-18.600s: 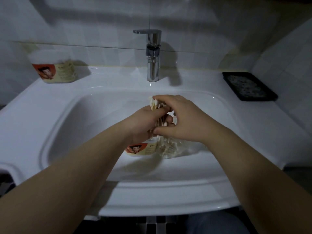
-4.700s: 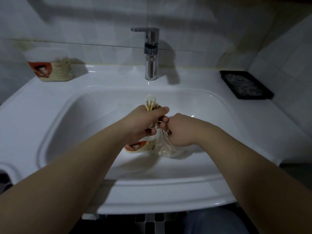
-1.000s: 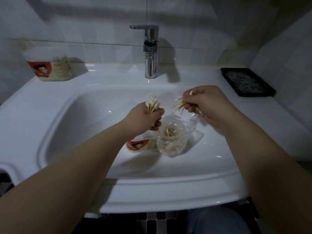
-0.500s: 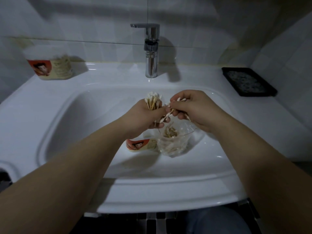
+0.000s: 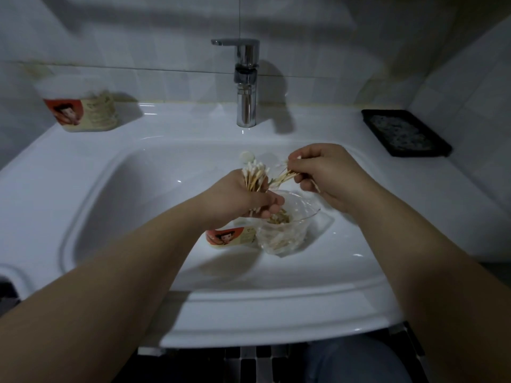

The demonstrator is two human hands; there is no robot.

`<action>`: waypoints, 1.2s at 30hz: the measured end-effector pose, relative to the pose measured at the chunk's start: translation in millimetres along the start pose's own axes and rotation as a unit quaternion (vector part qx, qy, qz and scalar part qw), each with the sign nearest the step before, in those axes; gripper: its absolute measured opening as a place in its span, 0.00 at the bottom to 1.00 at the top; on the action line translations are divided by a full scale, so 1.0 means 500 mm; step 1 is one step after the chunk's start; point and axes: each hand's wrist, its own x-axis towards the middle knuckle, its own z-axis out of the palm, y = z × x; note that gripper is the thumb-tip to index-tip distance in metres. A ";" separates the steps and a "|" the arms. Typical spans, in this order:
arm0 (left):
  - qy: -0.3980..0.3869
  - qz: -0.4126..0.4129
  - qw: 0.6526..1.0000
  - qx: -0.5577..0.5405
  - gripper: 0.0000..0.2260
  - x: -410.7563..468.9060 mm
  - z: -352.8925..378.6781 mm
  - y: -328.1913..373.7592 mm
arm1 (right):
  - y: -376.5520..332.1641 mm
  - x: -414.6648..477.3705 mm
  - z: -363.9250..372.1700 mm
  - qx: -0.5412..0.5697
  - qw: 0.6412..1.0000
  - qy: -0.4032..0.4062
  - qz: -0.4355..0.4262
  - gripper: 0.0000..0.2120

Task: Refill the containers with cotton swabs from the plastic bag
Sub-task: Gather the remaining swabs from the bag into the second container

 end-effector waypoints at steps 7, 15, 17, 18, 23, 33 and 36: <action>0.077 -0.016 0.997 0.027 0.07 0.013 -0.007 0.000 | -0.004 -0.003 -0.012 -0.010 0.999 0.022 -0.025 0.02; 0.162 -0.008 0.987 0.006 0.09 0.023 -0.012 -0.003 | -0.002 -0.012 -0.008 -0.054 0.997 -0.038 -0.030 0.02; 0.159 0.012 0.987 -0.005 0.10 0.023 -0.008 -0.002 | -0.002 -0.017 -0.003 -0.065 0.996 -0.060 -0.032 0.02; 0.155 0.022 0.988 -0.005 0.10 0.023 -0.008 -0.003 | -0.002 -0.017 -0.001 -0.069 0.995 -0.065 -0.033 0.02; 0.122 0.061 0.988 0.069 0.06 0.018 -0.008 -0.003 | 0.001 -0.019 0.004 -0.077 0.993 -0.090 -0.026 0.02; 0.139 0.095 0.964 0.207 0.05 0.017 -0.007 -0.005 | -0.001 -0.017 -0.001 -0.090 0.993 -0.072 -0.015 0.04; 0.149 0.089 0.960 0.221 0.03 0.019 -0.009 -0.009 | 0.001 -0.014 -0.002 -0.115 0.991 -0.059 -0.017 0.03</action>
